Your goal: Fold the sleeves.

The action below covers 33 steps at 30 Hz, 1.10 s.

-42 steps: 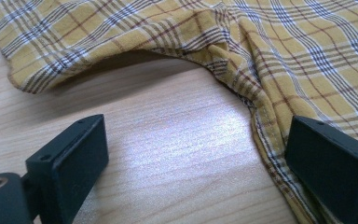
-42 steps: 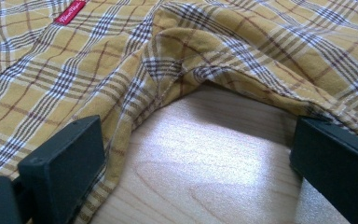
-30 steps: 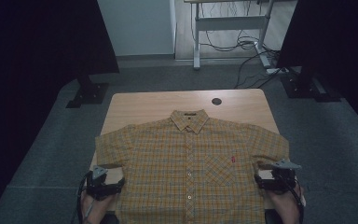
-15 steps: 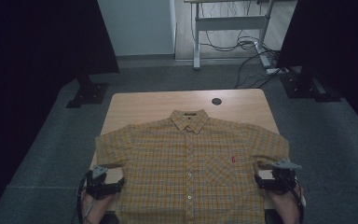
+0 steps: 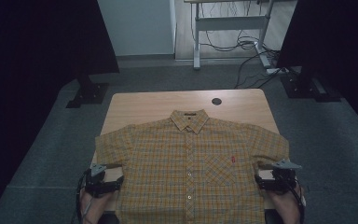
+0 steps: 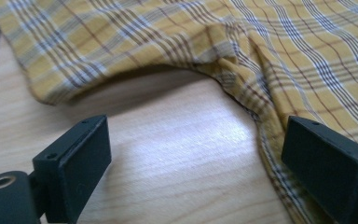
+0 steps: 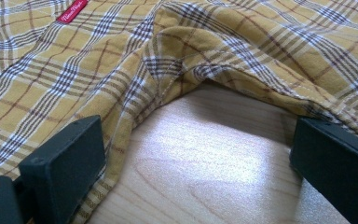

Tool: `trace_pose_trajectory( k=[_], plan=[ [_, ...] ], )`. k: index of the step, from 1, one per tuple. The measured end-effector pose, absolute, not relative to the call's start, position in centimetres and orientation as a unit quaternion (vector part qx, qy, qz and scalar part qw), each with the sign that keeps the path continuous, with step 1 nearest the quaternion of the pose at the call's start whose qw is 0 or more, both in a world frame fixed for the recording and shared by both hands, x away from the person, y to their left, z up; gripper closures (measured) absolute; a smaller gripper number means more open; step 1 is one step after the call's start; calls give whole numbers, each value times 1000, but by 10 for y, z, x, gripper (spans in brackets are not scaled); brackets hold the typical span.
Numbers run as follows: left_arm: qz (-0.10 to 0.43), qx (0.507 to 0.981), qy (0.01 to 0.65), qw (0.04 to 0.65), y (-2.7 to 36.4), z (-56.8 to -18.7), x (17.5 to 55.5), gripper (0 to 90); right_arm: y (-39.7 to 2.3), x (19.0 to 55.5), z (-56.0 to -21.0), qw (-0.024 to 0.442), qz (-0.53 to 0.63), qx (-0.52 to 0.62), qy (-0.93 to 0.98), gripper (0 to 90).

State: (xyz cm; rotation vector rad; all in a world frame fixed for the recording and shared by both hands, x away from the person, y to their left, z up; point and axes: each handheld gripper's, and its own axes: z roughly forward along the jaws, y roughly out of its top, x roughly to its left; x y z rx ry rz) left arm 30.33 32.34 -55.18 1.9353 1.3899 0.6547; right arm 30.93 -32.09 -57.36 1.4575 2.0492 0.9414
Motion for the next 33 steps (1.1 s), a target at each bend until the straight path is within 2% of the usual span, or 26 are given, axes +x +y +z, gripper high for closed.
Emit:
trace_pose_trajectory(
  k=[14, 33],
  plan=[
    [264, 725, 535, 345, 332, -530, 321, 86, -321, 309, -574, 226, 341, 529, 743, 25],
    [273, 716, 533, 360, 324, -515, 375, 102, -321, 309, -574, 226, 341, 529, 744, 25]
  ],
)
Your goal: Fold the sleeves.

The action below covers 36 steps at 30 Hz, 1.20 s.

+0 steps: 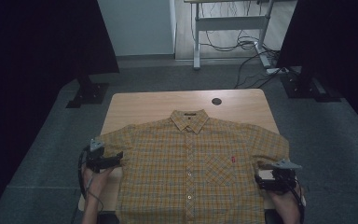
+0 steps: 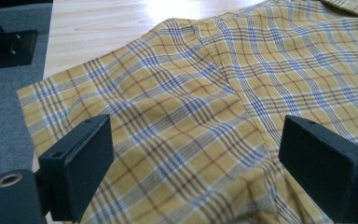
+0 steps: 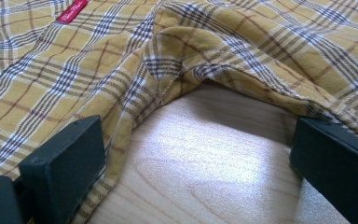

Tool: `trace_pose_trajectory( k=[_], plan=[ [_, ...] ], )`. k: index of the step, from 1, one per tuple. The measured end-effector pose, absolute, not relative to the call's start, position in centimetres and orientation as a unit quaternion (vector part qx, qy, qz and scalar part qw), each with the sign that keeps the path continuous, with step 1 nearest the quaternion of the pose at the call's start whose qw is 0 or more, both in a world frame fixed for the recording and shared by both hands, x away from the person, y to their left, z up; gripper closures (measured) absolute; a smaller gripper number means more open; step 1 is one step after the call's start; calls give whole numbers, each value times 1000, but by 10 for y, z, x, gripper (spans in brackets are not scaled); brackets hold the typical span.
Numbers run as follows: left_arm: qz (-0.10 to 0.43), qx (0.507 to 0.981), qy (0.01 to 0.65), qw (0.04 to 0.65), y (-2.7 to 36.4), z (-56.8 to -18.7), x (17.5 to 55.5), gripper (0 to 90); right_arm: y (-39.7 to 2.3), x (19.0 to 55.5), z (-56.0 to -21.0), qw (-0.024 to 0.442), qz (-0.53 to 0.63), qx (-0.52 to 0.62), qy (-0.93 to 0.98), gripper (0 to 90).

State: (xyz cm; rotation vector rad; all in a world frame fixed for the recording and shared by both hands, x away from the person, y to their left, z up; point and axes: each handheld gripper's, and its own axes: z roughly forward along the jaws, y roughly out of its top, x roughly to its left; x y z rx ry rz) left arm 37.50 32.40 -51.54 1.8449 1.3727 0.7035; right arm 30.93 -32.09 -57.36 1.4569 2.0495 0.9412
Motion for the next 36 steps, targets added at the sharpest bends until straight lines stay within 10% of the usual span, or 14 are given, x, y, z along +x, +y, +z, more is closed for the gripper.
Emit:
trace_pose_trajectory(
  k=[28, 36],
  plan=[
    [286, 698, 571, 323, 333, -552, 420, 308, -321, 309, -574, 226, 342, 528, 744, 25],
    [282, 707, 555, 336, 323, -551, 417, 690, -321, 309, -574, 226, 342, 528, 744, 25]
  ],
)
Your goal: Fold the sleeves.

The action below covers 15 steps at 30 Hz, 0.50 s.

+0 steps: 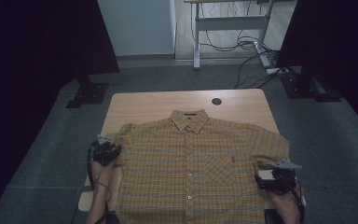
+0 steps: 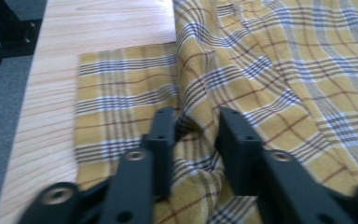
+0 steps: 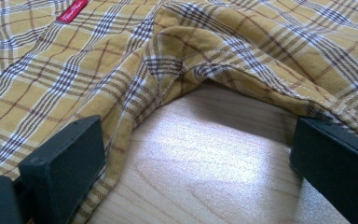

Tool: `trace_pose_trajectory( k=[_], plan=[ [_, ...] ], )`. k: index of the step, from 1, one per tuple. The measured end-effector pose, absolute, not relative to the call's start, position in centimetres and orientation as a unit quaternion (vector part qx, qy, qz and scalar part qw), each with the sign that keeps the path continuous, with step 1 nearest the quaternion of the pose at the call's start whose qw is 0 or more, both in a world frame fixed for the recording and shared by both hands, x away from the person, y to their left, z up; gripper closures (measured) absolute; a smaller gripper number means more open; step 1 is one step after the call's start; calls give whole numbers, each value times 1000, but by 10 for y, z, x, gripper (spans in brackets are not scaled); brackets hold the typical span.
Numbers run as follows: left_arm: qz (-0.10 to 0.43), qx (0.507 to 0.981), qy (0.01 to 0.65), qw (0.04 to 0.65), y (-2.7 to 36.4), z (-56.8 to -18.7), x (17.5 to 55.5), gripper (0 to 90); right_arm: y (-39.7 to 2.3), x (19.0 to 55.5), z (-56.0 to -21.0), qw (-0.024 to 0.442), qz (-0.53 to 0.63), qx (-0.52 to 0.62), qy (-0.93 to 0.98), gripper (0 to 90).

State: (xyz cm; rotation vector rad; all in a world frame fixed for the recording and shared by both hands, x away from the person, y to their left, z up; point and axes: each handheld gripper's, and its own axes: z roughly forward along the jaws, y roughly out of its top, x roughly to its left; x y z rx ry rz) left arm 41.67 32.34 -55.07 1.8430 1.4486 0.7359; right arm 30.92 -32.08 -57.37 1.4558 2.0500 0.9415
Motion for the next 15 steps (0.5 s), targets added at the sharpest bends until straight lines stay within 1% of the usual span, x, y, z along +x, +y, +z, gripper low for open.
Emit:
trace_pose_trajectory(
  k=[3, 5, 9, 15],
  plan=[
    [282, 708, 554, 335, 321, -551, 417, 790, -321, 309, -574, 226, 342, 528, 744, 25],
    [284, 710, 551, 335, 318, -551, 416, 841, -321, 309, -574, 226, 342, 528, 744, 25],
    [286, 708, 556, 329, 314, -550, 417, 857, -321, 309, -574, 226, 342, 527, 744, 25],
    [282, 700, 552, 355, 311, -539, 412, 853, -321, 309, -574, 226, 342, 527, 744, 25]
  ],
)
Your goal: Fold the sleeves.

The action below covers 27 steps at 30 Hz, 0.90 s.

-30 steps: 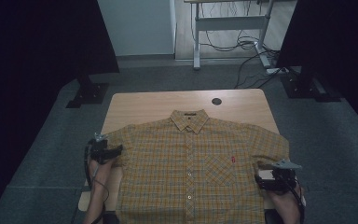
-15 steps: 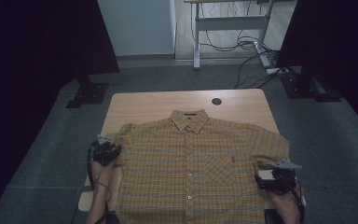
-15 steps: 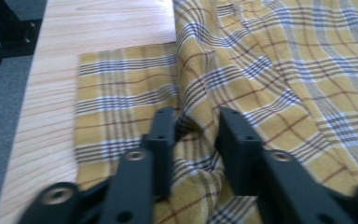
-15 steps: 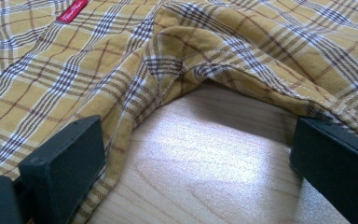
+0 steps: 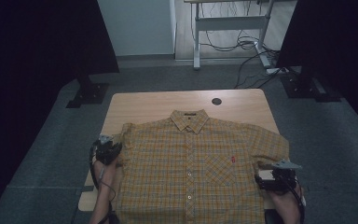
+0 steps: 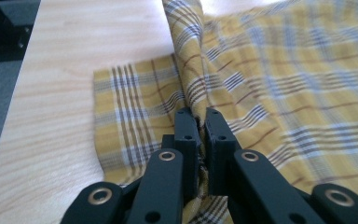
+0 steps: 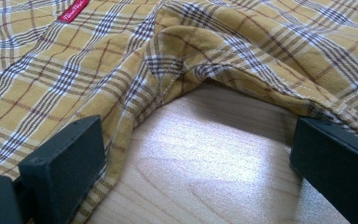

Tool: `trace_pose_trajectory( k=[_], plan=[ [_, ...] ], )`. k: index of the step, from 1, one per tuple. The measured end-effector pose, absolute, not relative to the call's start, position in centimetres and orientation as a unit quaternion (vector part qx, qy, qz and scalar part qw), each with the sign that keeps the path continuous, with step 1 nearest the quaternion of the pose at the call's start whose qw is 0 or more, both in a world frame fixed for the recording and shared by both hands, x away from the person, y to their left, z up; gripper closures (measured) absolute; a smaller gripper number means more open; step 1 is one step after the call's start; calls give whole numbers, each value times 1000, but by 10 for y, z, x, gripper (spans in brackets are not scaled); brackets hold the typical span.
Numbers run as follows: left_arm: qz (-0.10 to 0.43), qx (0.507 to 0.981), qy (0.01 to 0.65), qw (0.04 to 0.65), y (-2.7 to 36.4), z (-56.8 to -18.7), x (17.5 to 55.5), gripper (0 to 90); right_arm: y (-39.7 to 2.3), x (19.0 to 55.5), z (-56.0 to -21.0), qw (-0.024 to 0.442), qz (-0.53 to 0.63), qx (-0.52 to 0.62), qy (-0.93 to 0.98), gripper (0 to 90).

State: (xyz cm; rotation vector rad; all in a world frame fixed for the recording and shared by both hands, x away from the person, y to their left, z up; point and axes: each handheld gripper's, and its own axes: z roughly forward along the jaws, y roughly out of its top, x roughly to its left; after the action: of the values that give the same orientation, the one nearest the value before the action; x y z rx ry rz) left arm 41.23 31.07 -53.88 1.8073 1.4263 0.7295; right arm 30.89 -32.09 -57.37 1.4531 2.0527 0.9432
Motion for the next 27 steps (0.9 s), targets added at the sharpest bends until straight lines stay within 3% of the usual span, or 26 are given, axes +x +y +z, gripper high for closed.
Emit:
trace_pose_trajectory(
  k=[13, 16, 27],
  plan=[
    [270, 729, 501, 381, 256, -511, 409, 824, -321, 309, -574, 226, 342, 527, 745, 25],
    [272, 749, 487, 357, 235, -517, 413, 812, -321, 309, -574, 226, 342, 527, 745, 25],
    [259, 775, 485, 312, 211, -543, 422, 777, -321, 309, -574, 226, 342, 527, 745, 25]
  ],
)
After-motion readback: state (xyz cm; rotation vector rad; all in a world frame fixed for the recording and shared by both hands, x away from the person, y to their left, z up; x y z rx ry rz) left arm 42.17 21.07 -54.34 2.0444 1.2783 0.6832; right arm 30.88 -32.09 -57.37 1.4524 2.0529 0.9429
